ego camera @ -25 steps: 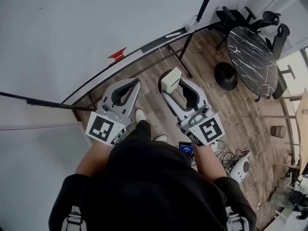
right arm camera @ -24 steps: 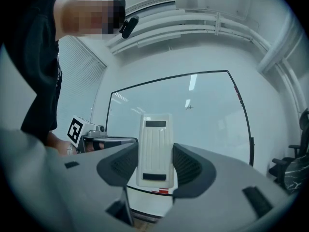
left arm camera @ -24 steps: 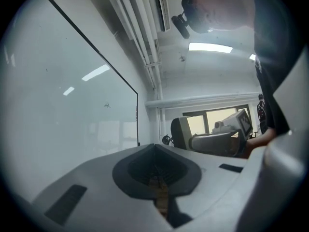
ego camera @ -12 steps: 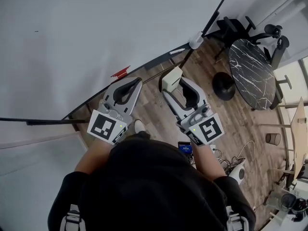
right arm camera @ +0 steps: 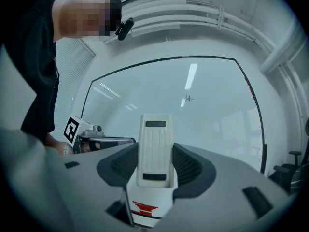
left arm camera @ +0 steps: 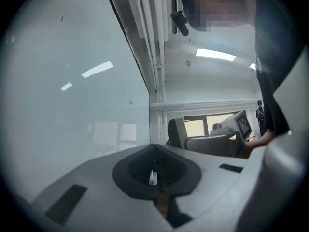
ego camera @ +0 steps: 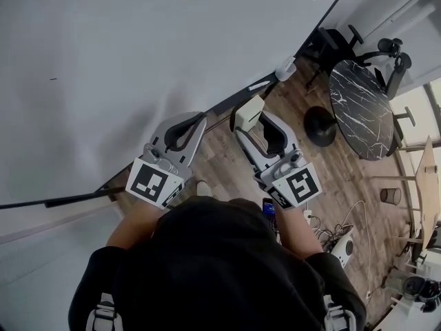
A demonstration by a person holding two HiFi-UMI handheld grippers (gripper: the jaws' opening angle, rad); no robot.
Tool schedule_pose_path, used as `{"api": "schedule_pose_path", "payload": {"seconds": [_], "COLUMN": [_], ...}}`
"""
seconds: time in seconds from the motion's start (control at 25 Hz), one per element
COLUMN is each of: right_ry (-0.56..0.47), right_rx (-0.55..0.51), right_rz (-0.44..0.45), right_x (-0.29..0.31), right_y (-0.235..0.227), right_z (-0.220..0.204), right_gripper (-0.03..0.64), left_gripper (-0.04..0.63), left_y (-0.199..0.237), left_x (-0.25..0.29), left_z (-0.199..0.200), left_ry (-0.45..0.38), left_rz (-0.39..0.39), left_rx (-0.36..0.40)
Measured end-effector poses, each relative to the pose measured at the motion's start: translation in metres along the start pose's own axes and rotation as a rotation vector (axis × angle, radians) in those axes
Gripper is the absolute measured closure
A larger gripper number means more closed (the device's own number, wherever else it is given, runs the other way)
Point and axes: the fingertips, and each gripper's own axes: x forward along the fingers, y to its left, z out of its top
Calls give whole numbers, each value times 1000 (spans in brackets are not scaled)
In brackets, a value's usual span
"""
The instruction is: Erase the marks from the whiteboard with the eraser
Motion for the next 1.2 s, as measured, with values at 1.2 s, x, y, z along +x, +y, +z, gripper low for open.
{"api": "schedule_pose_path", "payload": {"seconds": [1.2], "right_ry": [-158], "right_rx": [-129], "right_rz": [60], "right_x": [73], "right_y": [-137], "right_z": [89], "right_gripper": [396], "left_gripper": [591], "left_y": [42], "left_x": [66], "left_z": [45], "left_ry": [-39], "left_rz": [314], "left_rx": [96]}}
